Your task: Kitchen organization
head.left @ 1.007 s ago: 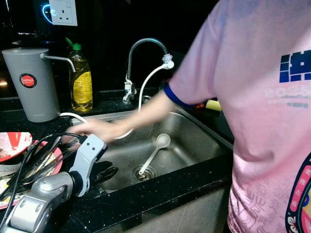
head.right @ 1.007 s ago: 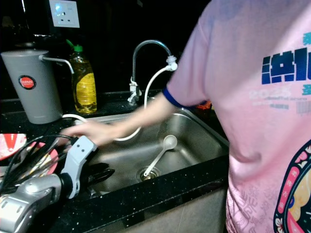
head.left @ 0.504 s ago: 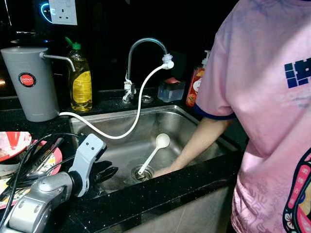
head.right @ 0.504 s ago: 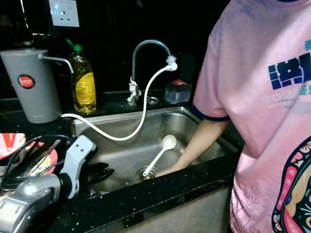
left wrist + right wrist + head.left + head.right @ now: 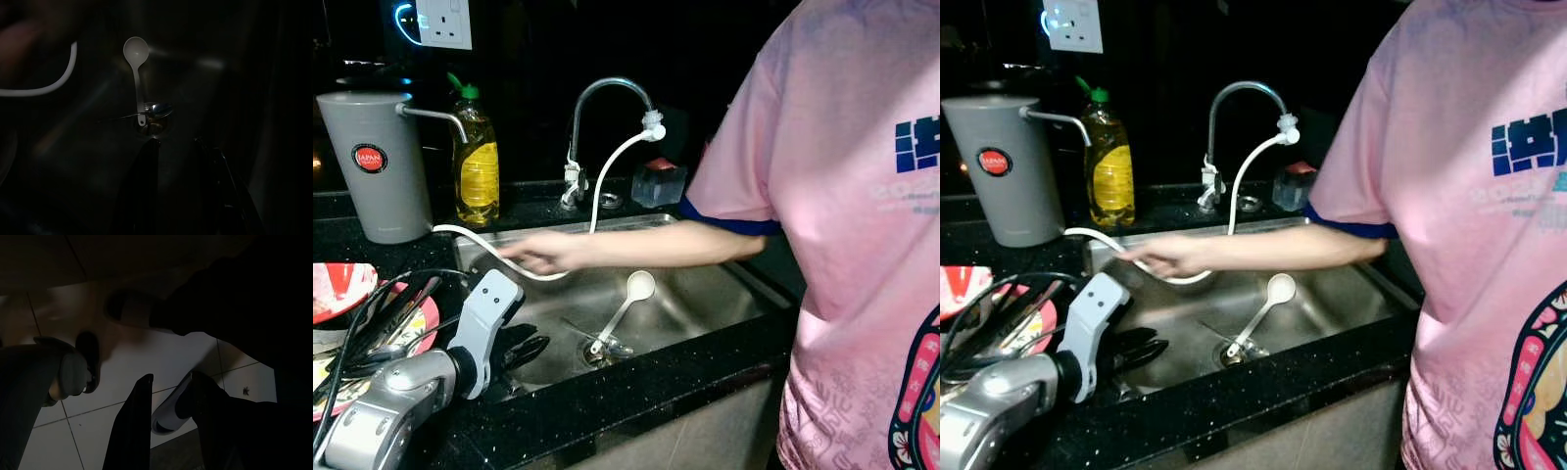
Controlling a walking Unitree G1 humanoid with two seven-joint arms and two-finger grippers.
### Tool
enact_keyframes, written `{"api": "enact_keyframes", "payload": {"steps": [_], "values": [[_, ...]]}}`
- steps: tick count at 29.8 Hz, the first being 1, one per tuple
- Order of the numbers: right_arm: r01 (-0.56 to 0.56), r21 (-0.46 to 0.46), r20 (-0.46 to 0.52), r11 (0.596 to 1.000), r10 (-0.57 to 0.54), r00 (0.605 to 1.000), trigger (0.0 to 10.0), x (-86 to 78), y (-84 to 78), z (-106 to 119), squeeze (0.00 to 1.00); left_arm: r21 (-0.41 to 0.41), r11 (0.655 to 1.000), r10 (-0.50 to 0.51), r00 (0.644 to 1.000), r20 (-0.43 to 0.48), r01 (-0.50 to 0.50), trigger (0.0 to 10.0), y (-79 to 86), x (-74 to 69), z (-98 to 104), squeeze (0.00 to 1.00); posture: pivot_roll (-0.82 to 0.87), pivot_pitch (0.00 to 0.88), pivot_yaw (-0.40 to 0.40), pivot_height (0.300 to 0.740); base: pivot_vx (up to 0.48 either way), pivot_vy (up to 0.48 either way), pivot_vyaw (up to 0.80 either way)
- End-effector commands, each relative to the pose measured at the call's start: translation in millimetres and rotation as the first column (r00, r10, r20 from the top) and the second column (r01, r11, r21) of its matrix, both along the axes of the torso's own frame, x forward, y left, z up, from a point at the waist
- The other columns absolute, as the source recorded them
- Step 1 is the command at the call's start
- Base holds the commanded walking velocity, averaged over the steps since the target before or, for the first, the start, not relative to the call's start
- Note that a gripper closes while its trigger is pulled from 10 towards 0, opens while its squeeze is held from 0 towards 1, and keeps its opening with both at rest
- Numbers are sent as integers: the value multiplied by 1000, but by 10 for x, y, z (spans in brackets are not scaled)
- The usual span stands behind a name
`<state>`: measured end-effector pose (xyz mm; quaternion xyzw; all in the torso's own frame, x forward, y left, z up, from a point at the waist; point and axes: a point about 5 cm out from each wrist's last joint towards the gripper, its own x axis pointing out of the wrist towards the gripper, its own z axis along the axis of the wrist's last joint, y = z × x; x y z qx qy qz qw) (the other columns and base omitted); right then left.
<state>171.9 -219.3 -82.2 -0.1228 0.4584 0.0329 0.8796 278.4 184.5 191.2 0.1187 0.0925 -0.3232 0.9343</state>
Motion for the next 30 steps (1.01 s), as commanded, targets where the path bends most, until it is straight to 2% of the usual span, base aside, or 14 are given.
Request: {"api": "enact_keyframes", "payload": {"steps": [1, 13, 30], "values": [[6, -3, -16, 1000, -6, 1000, 10000, -38, -21, -15, 0, -3, 1000, 13, 999, -44, -13, 10000, 22, -31, -82, 0, -5, 0, -121, 740, 0, 0, 0], [-6, -5, -4, 1000, 6, 1000, 10000, 26, -20, 14, 0, 7, 999, 32, 999, -38, -32, 10000, 45, -18, -87, 0, -1, 0, -132, 740, 0, 0, 0], [-2, -7, 1, 1000, 2, 1000, 10000, 36, -30, 21, 0, 13, 999, 38, 999, -34, -38, 10000, 48, 2, -87, 0, -11, 0, -123, 740, 0, 0, 0]]}}
